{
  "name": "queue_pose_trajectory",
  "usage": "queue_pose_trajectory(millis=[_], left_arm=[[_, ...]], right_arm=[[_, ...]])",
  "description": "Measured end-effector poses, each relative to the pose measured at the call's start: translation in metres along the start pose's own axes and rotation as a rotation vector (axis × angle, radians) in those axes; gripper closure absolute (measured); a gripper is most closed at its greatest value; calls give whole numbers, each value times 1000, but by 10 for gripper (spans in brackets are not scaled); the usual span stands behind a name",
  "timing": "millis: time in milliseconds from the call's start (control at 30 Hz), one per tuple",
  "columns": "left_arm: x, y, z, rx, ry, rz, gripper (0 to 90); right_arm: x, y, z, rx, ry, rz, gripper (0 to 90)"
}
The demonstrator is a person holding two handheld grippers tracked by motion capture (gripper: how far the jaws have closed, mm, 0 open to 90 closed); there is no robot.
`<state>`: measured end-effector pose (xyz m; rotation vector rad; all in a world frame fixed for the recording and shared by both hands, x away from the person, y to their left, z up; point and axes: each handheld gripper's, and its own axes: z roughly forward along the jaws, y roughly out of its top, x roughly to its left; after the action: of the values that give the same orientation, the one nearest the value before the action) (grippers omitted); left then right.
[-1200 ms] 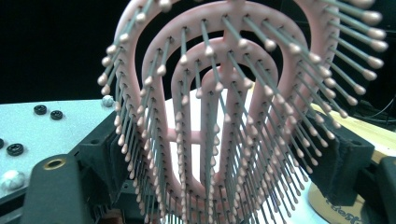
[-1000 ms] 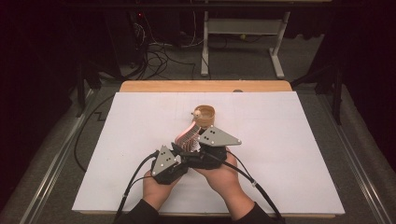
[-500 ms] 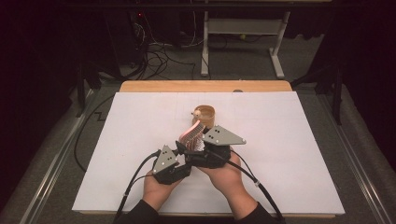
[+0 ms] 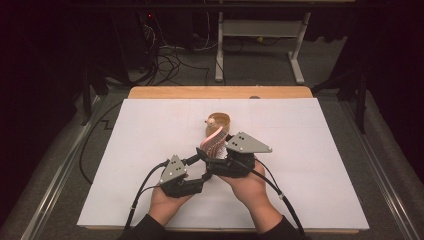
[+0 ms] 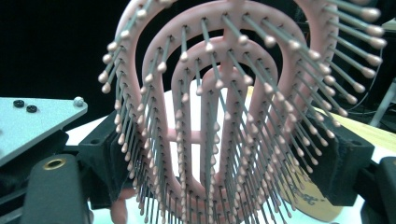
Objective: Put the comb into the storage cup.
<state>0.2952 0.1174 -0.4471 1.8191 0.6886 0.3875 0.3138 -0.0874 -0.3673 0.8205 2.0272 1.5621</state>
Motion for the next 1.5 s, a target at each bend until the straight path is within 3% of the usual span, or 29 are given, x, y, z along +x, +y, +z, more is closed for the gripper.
queue_pose_trajectory(millis=[200,433,633,800,933,1000,1100,1233,1500], left_arm=[[11,-5,-9,-3,0,-14,243],[29,-14,-30,25,50,-22,194],[43,-25,-46,45,83,-35,157],[52,-31,-58,26,102,-44,133],[57,-35,-66,14,113,-56,97],[60,-35,-68,1,115,-79,64],[60,-35,-71,-16,115,-78,53],[63,-38,-70,11,121,-73,0],[62,-40,-70,25,142,-58,0]], right_arm=[[-7,1,-6,5,-26,-11,200],[-11,2,-13,9,-48,-28,200],[-17,-2,-19,12,-66,-13,200],[-20,-2,-26,8,-83,-5,200],[-22,-2,-33,7,-103,-33,200],[-26,-2,-37,9,-113,-22,200],[-32,-6,-42,14,-132,-17,200],[-40,-11,-47,7,-147,-4,200],[-48,-15,-62,-9,-174,-3,200]])
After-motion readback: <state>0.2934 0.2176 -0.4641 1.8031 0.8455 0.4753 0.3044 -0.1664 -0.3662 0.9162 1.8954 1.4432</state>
